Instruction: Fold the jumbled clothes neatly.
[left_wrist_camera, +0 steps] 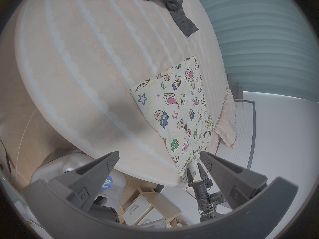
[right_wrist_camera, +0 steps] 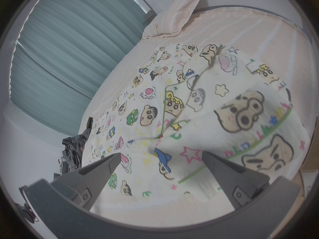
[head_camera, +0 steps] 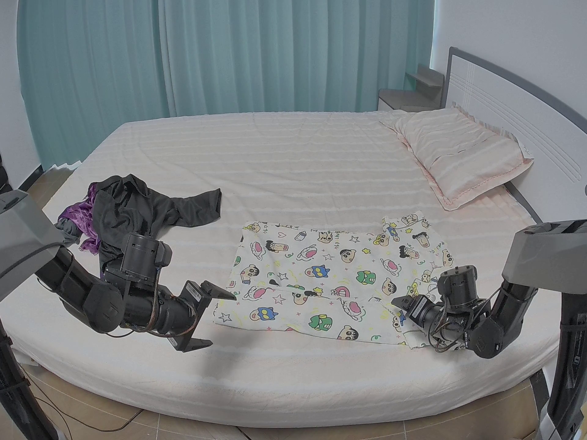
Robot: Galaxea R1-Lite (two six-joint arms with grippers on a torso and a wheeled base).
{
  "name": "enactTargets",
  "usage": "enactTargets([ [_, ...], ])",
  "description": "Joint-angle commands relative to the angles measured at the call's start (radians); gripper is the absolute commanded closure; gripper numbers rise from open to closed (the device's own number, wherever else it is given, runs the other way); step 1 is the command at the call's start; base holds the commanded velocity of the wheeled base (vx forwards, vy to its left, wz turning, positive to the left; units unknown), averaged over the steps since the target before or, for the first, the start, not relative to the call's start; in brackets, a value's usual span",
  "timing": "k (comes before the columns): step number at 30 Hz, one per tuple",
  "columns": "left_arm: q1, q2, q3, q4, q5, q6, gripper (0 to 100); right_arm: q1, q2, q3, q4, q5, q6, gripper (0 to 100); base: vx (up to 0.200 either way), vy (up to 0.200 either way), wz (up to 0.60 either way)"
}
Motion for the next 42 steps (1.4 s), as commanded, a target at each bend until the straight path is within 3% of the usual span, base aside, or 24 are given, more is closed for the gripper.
enactTargets([
  [1, 0.0, 0.0, 0.002, -0.001, 0.0, 0.0, 0, -0.037, 0.032, -0.077, 0.027, 0.018, -0.001, 0, 0.0, 0.0, 0.0],
  [10, 0.0, 0.0, 0.005, -0.001, 0.0, 0.0, 0, -0.043, -0.064, -0.045, 0.042, 0.022, -0.001, 0, 0.0, 0.0, 0.0],
  [15, 0.0, 0.0, 0.005, -0.001, 0.0, 0.0, 0, -0.082, -0.21, 0.043, 0.042, 0.074, -0.033, 0, 0.0, 0.0, 0.0],
  [27, 0.0, 0.0, 0.005, -0.001, 0.0, 0.001, 0, -0.401, -0.186, 0.133, 0.042, 0.407, -0.421, 0, 0.0, 0.0, 0.0],
  [35, 0.0, 0.0, 0.005, -0.001, 0.0, 0.001, 0, -0.467, -0.047, 0.083, 0.039, 0.478, -0.562, 0, 0.0, 0.0, 0.0],
  [42, 0.0, 0.0, 0.005, -0.001, 0.0, 0.001, 0, -0.493, -0.005, 0.073, 0.031, 0.573, -0.604, 0, 0.0, 0.0, 0.0],
])
